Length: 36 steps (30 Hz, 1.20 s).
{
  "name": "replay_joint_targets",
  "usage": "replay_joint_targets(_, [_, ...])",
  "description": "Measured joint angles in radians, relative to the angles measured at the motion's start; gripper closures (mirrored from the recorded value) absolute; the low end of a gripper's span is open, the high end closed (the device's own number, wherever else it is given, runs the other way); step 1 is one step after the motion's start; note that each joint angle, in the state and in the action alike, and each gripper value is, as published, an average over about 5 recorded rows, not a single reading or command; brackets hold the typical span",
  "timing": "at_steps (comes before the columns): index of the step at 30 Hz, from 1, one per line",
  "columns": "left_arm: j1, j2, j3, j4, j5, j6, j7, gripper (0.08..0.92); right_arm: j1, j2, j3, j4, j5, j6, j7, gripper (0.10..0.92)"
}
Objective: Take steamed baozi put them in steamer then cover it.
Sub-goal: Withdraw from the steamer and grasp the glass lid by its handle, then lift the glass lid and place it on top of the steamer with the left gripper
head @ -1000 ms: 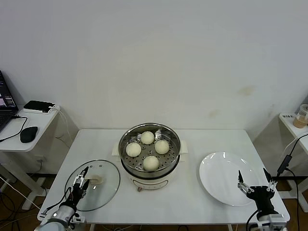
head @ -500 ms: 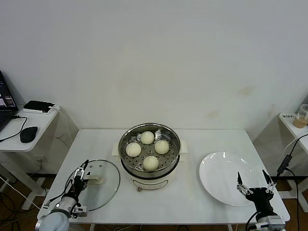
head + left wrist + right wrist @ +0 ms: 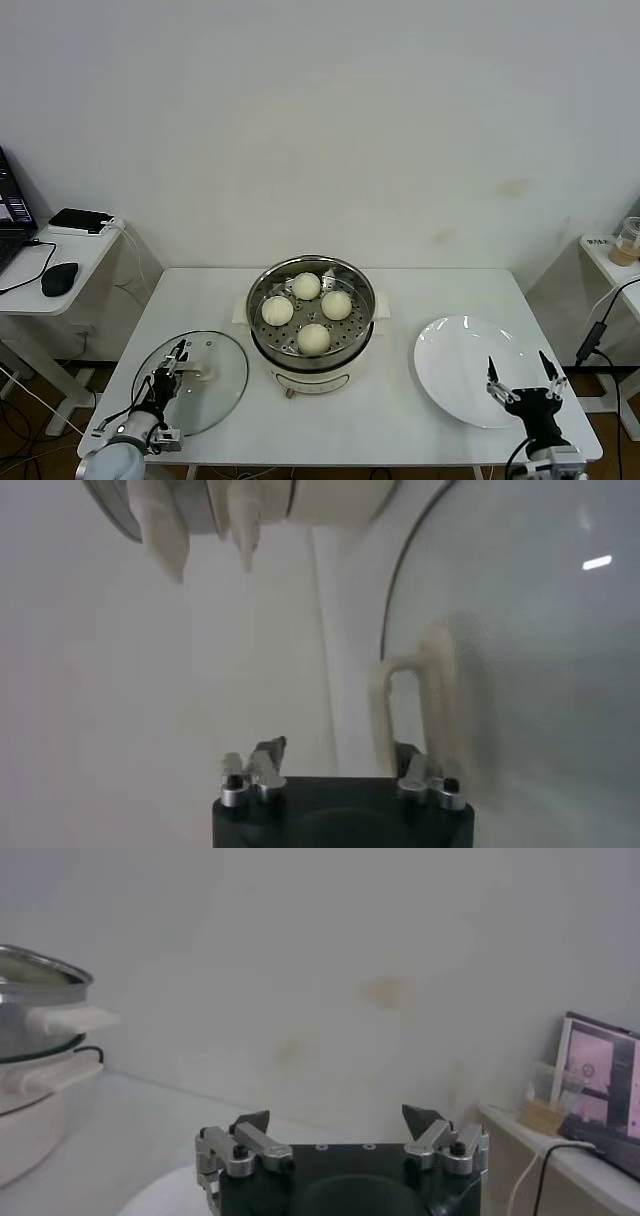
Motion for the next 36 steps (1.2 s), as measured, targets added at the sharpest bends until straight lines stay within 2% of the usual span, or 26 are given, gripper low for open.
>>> replay_joint_targets(8, [0.017,-0.006,-0.007,-0.024,-0.034,0.003,-0.021,0.793,0.002,-0.010,-0.012,0.008,0.000,-0.005,0.002,0.203])
replay_joint_targets(11, [0.026,-0.003,-0.014,-0.043,-0.050,0.007,-0.029,0.843,0.003,-0.014,-0.018,0.013,-0.001,-0.008,0.002,0.203])
replay_joint_targets(22, [0.055,0.030,-0.081,-0.176,-0.102,0.053,-0.018,0.848,0.011,-0.022,-0.038,0.016,-0.001,-0.007,0.004,0.203])
replay_joint_targets(36, [0.024,0.133,-0.153,-0.304,-0.160,0.114,0.062,0.848,-0.006,-0.031,-0.039,0.029,-0.004,-0.005,0.004,0.203])
